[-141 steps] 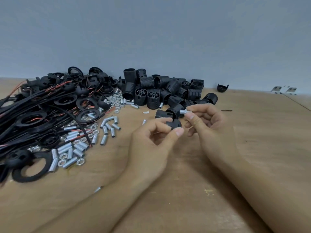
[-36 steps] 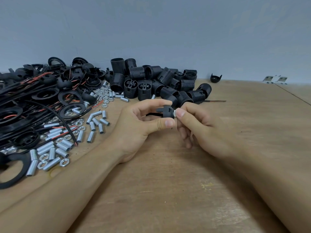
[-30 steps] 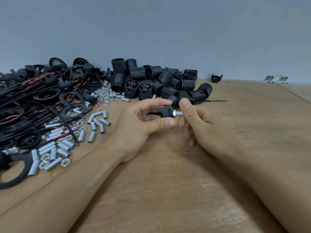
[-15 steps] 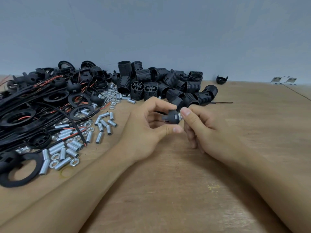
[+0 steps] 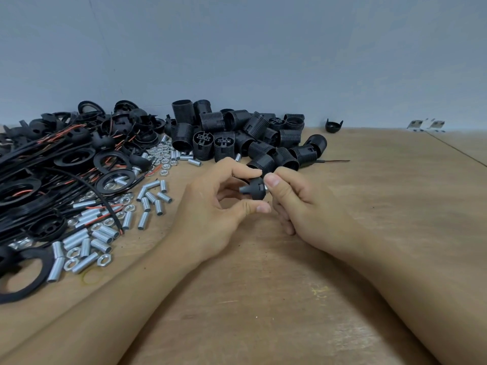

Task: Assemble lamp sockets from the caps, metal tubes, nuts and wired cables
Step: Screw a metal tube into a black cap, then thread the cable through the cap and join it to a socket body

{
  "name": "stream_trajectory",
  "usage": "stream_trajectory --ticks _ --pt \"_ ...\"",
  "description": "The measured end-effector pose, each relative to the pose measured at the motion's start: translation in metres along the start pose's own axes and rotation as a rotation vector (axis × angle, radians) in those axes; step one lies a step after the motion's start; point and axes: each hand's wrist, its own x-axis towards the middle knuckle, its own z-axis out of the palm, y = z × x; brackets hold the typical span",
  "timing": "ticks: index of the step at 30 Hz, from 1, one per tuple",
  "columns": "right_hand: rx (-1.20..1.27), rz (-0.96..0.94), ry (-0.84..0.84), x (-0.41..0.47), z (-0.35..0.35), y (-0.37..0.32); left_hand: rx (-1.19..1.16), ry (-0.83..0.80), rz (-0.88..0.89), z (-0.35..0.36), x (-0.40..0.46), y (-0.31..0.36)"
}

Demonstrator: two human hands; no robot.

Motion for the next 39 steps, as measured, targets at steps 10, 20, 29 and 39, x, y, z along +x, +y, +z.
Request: stream_trajectory --ticks 10,20,29,39 --pt "0.045 0.087 0.124 0.003 0.004 0.004 0.6 0.131 -0.01 -0.026 0.001 0.006" --pt "0.13 0.138 0.082 0.002 0.006 0.004 1.334 0.282 -0.894 -0.111 0.008 -0.013" --pt "0.134 0.145 0.07 0.001 0.005 0.004 0.979 0.612 -0.62 -0.12 0.01 -0.011" --pt "0.18 0.138 0.092 0.002 0.005 0.003 0.172 0.57 -0.119 -0.05 0.013 0.017"
